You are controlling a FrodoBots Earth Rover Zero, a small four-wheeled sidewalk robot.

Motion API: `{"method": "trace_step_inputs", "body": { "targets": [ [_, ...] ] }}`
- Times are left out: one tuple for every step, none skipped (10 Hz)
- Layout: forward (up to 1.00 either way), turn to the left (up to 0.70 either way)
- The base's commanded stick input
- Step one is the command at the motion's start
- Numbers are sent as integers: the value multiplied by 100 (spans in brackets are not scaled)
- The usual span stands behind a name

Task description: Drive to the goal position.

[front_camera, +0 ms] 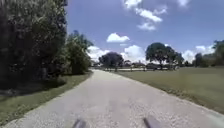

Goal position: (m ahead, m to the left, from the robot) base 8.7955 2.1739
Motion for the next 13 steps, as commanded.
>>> {"method": "trace_step_inputs", "body": {
  "targets": [
    [50,0],
    [50,0],
    [50,0],
    [50,0],
    [50,0],
    [50,0],
    [50,0],
    [50,30],
    [50,50],
    [50,22],
    [50,0],
    [50,0],
    [50,0]
  ]
}}
